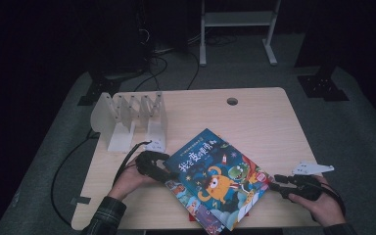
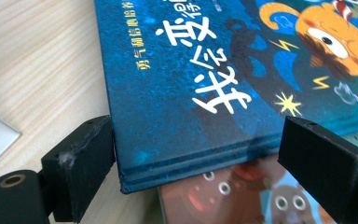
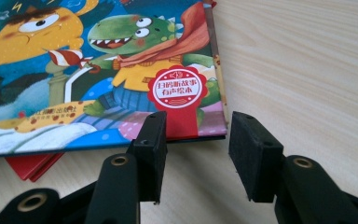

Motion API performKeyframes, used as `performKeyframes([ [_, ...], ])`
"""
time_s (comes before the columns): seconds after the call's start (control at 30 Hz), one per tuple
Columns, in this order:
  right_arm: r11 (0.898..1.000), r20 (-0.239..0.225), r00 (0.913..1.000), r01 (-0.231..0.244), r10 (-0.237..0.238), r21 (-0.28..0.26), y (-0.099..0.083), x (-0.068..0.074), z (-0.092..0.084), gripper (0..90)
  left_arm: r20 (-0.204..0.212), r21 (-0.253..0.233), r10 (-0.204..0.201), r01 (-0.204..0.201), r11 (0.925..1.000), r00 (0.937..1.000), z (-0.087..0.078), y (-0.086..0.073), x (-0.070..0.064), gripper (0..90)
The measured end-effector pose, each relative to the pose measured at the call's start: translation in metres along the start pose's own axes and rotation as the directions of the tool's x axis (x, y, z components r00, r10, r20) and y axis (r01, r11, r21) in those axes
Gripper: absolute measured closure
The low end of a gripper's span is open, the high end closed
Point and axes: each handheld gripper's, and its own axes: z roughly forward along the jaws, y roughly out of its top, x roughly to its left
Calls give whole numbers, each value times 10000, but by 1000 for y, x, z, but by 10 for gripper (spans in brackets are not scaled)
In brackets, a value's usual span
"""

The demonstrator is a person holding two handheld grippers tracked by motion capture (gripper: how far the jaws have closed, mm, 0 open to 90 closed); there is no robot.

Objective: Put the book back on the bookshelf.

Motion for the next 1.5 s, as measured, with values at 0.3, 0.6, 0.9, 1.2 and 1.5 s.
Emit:
performKeyframes([
  [0.3, 9999, -132, 9998, -167, 166, -4, 6, -10, 6, 576, 20, -43, -17, 17, 10000, 10000, -5, -4, -8, 97],
  [0.6, 9978, -465, 9975, -555, 538, -375, 14, -21, 15, 512, 158, -86, -55, 56, 9999, 9999, -11, -9, -14, 97],
  [0.9, 9982, -369, 9983, -467, 453, -385, 21, -26, 22, 506, 195, -102, -83, 85, 9999, 9998, -15, -14, -21, 97],
  [1.2, 9985, -471, 9983, -364, 345, -406, 33, -32, 35, 508, -116, -203, -234, 231, 9995, 9997, -16, -20, -21, 84],
  [1.5, 9997, -348, 9994, -41, 32, -259, 44, -32, 45, 510, 50, -190, -135, 136, 9997, 9999, -15, -19, -24, 77],
])
